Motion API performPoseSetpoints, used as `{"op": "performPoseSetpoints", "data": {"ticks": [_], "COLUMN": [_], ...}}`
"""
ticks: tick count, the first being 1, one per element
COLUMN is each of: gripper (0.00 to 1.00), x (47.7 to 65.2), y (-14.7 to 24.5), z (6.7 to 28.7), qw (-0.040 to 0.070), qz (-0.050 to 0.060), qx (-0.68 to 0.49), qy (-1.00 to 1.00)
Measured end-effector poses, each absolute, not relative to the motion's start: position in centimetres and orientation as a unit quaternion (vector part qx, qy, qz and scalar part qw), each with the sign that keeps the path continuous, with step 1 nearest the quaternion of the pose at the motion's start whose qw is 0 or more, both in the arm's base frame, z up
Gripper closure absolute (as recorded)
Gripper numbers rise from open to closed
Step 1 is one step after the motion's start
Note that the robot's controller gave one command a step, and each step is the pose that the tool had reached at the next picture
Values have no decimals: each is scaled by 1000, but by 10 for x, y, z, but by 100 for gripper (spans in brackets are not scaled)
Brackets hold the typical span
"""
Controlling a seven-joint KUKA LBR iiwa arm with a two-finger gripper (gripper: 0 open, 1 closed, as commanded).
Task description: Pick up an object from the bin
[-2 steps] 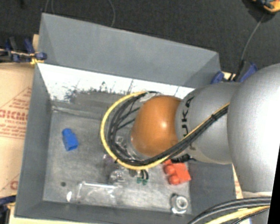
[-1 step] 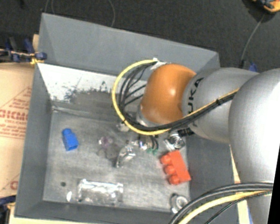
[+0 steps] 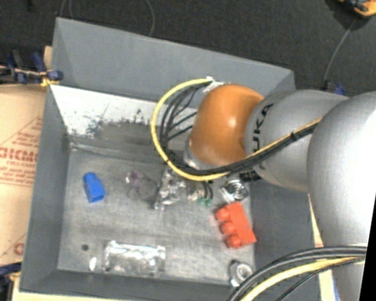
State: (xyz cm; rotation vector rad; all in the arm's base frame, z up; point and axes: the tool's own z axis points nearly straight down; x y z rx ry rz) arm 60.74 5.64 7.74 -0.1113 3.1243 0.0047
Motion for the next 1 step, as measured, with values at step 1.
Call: {"op": "performPoseSetpoints", "data": {"ticks": [1], "gripper": [100], "x": [601], "y": [60], "z": [217], "qw": [7], "qz": [0], "qx": [-54], "qy": [999]}}
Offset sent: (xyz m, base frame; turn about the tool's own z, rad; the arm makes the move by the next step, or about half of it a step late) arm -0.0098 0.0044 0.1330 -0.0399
